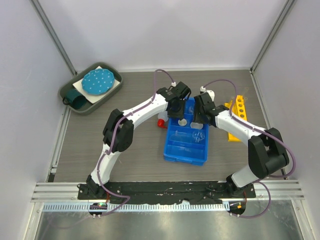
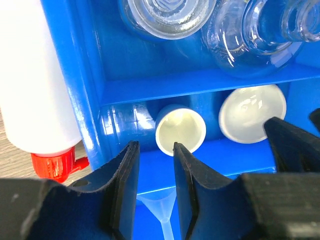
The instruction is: Organize the chemistry lab equipment
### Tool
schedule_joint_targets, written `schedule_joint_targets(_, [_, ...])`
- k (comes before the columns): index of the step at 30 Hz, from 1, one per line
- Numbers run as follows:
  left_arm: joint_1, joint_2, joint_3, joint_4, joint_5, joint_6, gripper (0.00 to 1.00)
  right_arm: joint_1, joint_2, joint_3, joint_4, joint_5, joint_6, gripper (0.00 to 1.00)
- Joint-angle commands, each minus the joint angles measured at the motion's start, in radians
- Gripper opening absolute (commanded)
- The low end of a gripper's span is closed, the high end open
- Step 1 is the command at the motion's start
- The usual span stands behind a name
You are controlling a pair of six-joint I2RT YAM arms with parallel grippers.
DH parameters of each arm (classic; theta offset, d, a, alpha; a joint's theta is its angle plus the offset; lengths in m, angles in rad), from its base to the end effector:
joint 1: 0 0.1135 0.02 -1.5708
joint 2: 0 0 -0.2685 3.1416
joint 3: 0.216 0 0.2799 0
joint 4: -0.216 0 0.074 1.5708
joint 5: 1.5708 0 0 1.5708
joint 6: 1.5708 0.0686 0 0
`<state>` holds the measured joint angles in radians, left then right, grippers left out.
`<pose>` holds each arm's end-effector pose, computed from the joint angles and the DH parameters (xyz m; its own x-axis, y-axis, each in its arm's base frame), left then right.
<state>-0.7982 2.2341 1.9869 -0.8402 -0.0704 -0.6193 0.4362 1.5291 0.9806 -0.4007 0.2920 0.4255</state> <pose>0.3743 -0.3771 0.1902 -0.9046 0.0986 -0.4146 0.2044 0.9541 -0.2191 0.3299 0.1320 0.1768 -0.7754 0.0747 -0.6270 0.0740 0.9969 0.0272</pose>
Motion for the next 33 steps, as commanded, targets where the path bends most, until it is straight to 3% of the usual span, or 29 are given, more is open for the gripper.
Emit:
schedule_joint_targets(1, [0.007, -0.059, 0.064, -0.059, -0.035, 0.024, 0.37, -0.004, -0.073, 0.081, -0.065, 0.076, -0.021, 0.49])
schedule_joint_targets(11, [0.045, -0.162, 0.182, -0.174, -0.077, 0.053, 0.40, 0.032, -0.090, 0.306, -0.194, 0.110, -0.059, 0.54])
schedule_joint_targets(17, [0.142, -0.192, 0.213, -0.224, -0.066, 0.084, 0.52, 0.098, -0.081, 0.388, -0.233, 0.131, -0.060, 0.58])
schedule_joint_targets(19, [0.174, -0.197, 0.207, -0.230, -0.066, 0.110, 0.57, 0.140, -0.075, 0.401, -0.243, 0.153, -0.060, 0.59])
schedule_joint_targets(20, [0.183, -0.199, 0.205, -0.231, -0.065, 0.121, 0.65, 0.154, -0.073, 0.412, -0.247, 0.160, -0.059, 0.61])
schedule_joint_targets(23, [0.209, -0.183, 0.213, -0.252, -0.074, 0.162, 0.73, 0.196, -0.067, 0.420, -0.250, 0.179, -0.056, 0.61])
schedule_joint_targets(33, [0.226, -0.062, 0.284, -0.293, -0.140, 0.317, 0.78, 0.249, -0.096, 0.365, -0.239, 0.208, -0.054, 0.63])
